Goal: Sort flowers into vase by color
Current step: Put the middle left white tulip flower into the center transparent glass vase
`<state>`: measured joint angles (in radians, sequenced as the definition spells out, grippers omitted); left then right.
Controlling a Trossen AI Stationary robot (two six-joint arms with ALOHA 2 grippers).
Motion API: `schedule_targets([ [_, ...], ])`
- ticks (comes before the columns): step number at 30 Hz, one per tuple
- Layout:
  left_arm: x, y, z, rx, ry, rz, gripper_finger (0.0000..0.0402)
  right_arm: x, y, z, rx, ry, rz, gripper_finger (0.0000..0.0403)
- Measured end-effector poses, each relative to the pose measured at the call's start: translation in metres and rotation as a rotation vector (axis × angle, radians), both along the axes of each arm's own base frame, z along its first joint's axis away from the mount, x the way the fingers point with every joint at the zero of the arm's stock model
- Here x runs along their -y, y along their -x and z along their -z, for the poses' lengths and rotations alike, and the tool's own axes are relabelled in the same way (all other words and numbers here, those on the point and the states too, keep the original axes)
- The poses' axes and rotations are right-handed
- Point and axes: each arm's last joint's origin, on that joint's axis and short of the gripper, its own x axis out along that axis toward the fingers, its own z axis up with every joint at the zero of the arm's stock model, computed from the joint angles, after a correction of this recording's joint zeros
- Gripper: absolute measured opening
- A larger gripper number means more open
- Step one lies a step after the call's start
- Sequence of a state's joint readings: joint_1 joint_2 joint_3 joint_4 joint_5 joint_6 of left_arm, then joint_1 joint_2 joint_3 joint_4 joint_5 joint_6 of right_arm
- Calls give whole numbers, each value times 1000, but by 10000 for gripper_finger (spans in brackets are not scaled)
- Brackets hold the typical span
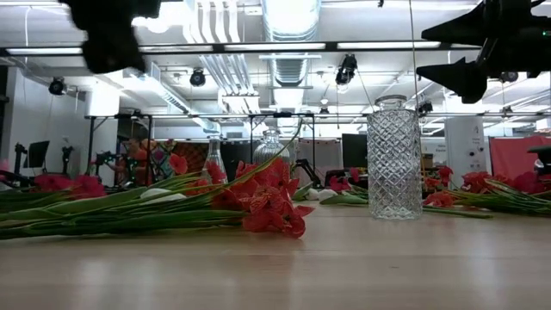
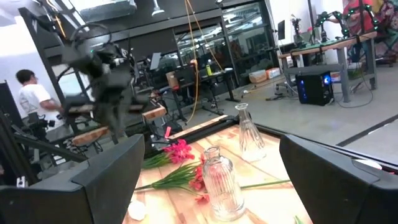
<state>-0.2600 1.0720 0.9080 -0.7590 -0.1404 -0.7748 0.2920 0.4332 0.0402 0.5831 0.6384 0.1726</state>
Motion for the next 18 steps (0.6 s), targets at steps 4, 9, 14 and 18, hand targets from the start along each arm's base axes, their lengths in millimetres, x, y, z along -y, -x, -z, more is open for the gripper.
schedule_targets([
  [4, 21, -7, 20, -210, 109, 32, 0, 0, 0, 0, 0, -1, -8, 366],
  [9, 34, -19, 42, -358, 135, -5, 0, 0, 0, 0, 0, -1, -10, 366],
  [14, 45, -31, 68, -490, 158, 1, 0, 0, 0, 1, -5, 2, -10, 366],
  [18, 51, -37, 89, -618, 221, 31, 11, 0, 0, 0, 2, -2, -6, 366],
])
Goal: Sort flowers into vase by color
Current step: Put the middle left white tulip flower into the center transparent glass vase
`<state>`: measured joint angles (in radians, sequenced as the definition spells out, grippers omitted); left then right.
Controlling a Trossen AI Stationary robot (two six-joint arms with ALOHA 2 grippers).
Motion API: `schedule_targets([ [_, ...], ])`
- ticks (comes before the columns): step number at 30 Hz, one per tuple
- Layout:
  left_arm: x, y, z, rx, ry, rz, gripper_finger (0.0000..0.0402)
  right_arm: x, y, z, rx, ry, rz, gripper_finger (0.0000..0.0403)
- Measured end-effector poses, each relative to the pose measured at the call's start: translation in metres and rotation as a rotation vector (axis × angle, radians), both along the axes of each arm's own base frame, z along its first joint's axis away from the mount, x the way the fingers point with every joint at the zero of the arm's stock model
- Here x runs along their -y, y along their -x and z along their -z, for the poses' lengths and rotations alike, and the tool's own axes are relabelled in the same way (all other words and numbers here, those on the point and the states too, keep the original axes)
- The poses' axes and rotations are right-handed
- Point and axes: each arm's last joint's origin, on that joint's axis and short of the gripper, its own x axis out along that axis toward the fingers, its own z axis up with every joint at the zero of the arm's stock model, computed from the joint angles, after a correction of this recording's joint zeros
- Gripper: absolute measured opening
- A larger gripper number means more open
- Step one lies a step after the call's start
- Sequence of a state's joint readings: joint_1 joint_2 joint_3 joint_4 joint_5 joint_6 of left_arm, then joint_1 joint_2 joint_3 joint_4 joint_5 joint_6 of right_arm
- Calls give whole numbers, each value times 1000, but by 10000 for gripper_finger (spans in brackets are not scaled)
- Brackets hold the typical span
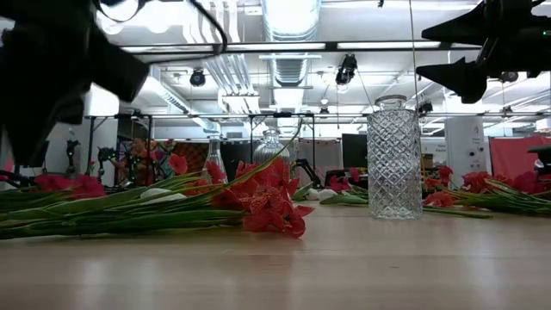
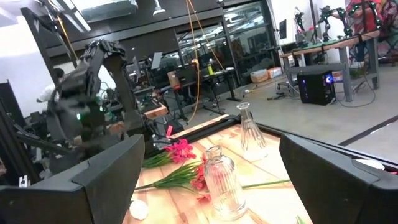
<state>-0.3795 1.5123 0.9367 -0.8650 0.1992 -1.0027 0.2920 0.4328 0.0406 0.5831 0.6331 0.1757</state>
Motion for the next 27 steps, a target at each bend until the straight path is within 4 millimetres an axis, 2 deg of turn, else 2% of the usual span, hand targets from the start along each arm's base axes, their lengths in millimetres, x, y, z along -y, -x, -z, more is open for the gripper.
schedule_targets([
  [6, 3, -6, 21, -75, -42, 28, 68, 0, 0, 0, 10, -22, -2, 366],
  [11, 6, -8, 29, -88, -65, 28, 129, 0, 0, 0, 16, -46, -7, 366],
  [15, 8, -10, 33, -80, -89, 13, 161, 0, 0, 0, 17, -48, -8, 366],
  [19, 9, -10, 34, -58, -140, -12, 173, 0, 0, 0, 17, -49, -8, 366],
  [27, 14, -10, 34, -8, -209, 6, 169, 0, 0, 0, 17, -50, -11, 366],
])
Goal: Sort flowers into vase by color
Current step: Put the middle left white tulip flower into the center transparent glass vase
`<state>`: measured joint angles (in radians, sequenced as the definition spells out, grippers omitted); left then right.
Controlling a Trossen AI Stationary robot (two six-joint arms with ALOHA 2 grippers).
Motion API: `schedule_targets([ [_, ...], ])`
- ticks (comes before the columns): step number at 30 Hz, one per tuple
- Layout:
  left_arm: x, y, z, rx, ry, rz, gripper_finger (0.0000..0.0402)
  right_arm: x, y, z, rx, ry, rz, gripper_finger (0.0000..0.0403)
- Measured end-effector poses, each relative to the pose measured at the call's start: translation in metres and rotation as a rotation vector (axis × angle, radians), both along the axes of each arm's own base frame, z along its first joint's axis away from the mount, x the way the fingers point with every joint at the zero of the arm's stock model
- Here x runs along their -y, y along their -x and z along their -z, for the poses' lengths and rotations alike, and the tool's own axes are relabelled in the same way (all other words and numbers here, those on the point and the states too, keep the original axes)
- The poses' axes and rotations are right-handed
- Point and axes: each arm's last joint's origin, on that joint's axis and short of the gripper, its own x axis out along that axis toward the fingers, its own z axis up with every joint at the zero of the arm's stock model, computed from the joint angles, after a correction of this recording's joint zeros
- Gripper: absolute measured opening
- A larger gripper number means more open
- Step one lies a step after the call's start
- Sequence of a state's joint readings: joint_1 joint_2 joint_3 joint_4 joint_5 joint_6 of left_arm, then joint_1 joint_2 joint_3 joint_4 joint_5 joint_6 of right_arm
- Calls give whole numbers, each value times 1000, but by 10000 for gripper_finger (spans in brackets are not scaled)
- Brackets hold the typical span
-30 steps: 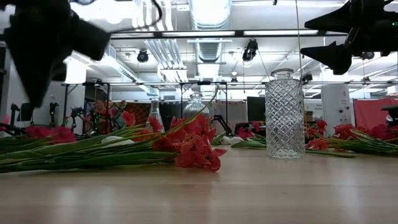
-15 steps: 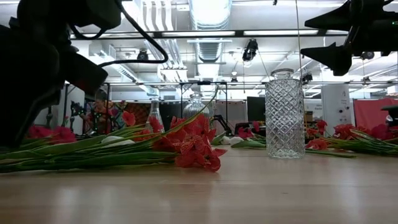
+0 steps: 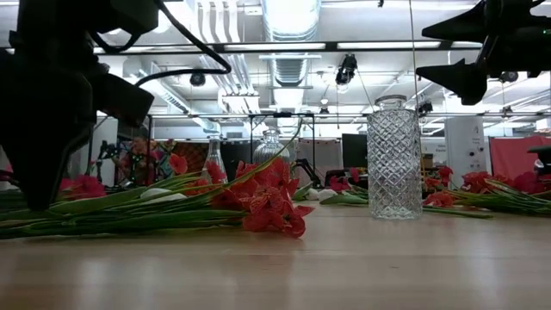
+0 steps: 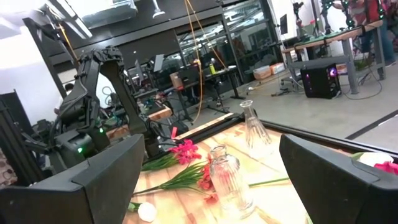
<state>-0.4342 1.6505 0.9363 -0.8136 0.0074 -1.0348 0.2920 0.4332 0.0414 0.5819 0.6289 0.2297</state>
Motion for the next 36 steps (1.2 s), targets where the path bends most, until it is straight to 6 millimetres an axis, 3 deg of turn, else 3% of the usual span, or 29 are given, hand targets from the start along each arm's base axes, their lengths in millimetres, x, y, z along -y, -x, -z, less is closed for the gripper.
schedule_targets([
  [10, 8, -7, 16, 14, -23, 17, 118, 0, 0, 0, 3, -8, -2, 366],
  [21, 8, -8, 16, 32, -16, 24, 9, 0, 0, 0, 3, -6, -4, 366],
  [29, 7, -7, 11, 47, -24, 50, 3, 0, 0, 0, 3, -6, -4, 366],
  [36, 4, -1, -17, 160, -4, 82, 1, 0, 0, 0, 3, -6, -4, 366],
])
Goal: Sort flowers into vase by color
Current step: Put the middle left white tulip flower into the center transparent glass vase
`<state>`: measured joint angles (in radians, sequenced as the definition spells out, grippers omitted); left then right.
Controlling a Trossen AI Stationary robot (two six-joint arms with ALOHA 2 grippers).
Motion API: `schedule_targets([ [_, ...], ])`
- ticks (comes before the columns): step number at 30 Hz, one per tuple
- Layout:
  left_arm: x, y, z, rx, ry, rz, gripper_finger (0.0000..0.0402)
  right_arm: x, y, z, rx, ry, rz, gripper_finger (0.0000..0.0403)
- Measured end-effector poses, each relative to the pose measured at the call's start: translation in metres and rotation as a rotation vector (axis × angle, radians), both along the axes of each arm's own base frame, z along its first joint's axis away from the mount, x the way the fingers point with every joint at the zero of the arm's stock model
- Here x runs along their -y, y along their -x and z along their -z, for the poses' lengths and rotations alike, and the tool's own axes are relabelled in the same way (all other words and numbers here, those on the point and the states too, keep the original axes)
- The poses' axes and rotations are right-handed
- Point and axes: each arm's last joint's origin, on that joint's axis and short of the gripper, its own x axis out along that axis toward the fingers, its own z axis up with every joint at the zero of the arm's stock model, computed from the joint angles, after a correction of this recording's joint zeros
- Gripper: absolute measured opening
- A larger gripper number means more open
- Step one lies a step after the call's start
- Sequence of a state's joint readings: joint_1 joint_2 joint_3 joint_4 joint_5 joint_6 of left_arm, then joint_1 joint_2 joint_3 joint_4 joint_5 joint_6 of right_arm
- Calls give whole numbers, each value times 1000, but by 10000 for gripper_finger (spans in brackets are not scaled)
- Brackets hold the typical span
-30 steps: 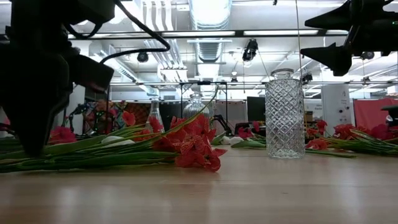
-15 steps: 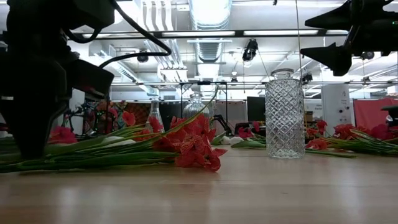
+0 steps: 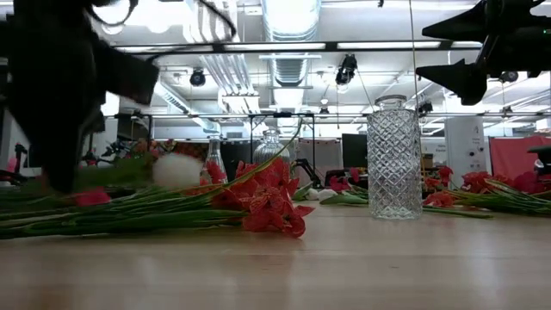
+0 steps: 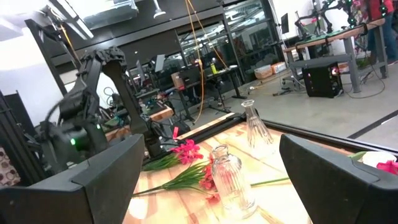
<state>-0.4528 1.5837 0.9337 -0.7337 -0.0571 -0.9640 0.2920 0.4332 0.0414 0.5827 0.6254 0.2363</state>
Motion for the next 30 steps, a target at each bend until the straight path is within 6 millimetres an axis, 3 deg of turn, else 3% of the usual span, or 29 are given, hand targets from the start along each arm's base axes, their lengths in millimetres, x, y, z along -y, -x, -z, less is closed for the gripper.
schedule_targets([
  [6, -11, 12, -45, 243, -84, 49, 1, 0, 0, 0, -1, 0, 0, 366],
  [18, -33, 15, -160, 1118, -445, 431, 0, 0, 0, 0, 4, -15, 1, 366],
  [24, -62, 11, -185, 1250, -728, 457, 0, 0, 0, 0, 8, -32, 0, 366],
  [30, -103, -11, -193, 1496, -706, 569, 0, 0, 0, 0, 8, -32, 2, 366],
])
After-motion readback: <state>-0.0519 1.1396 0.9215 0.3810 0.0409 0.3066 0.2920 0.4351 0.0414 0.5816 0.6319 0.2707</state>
